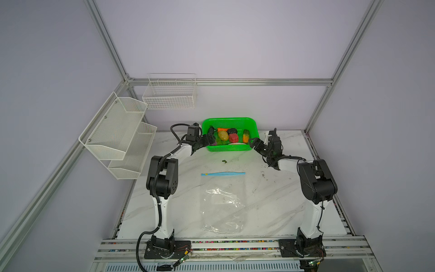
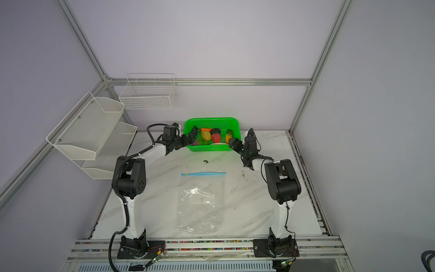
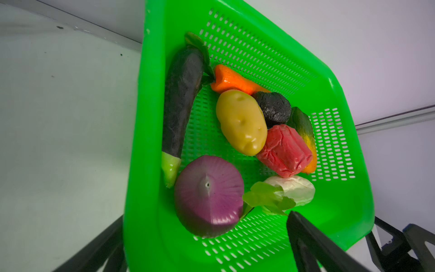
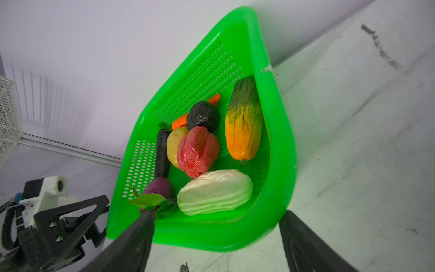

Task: Place the food in the zip-top bag and seal the zipper

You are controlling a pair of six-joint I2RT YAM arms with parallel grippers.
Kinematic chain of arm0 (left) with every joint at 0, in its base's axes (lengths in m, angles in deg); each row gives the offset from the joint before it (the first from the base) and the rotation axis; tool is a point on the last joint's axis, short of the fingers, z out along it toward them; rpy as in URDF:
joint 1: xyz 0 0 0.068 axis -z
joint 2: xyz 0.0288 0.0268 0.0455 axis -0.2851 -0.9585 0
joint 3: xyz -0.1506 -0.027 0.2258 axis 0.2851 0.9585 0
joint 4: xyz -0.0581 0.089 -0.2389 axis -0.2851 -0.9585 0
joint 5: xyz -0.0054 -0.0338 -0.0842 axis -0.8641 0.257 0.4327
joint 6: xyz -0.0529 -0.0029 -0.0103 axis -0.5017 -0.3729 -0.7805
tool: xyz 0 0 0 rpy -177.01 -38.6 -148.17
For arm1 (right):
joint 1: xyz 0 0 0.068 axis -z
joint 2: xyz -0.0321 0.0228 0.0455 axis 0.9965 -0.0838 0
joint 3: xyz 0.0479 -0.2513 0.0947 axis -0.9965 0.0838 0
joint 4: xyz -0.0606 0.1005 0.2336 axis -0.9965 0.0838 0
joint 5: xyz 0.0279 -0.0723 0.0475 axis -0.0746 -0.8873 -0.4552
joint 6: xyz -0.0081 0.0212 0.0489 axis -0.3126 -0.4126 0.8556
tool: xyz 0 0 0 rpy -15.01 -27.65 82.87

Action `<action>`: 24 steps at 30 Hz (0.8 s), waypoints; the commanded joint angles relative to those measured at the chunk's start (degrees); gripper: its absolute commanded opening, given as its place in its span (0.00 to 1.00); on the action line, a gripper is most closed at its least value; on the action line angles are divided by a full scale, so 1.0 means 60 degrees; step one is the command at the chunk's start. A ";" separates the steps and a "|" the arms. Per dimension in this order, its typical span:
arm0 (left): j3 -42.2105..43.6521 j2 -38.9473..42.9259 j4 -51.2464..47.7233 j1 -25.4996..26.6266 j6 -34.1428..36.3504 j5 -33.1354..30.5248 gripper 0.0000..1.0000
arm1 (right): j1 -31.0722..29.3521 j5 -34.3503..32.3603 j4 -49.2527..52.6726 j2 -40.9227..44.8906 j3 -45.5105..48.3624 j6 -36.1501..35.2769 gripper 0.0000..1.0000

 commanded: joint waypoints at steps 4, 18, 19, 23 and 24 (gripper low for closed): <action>0.1088 0.1824 -0.0384 -0.0258 0.0565 -0.1407 1.00 | 0.0136 -0.0541 0.1789 0.1304 0.0209 -0.0915 0.94; 0.5813 0.6926 -0.2994 0.0823 -0.0644 -0.1052 1.00 | -0.1119 0.0089 0.5593 0.5213 0.3222 -0.1068 0.92; 0.6058 0.7185 -0.3156 0.0925 -0.0669 -0.1030 1.00 | -0.1238 0.0313 0.5755 0.5497 0.3445 -0.0977 0.93; 0.7231 0.8211 -0.3680 0.1095 -0.1043 -0.0695 1.00 | -0.1730 0.0688 0.6473 0.6395 0.3906 -0.0799 0.92; 0.7557 0.8419 -0.3718 0.1117 -0.1171 -0.0527 1.00 | -0.1895 0.0837 0.6407 0.6633 0.4141 -0.0691 0.91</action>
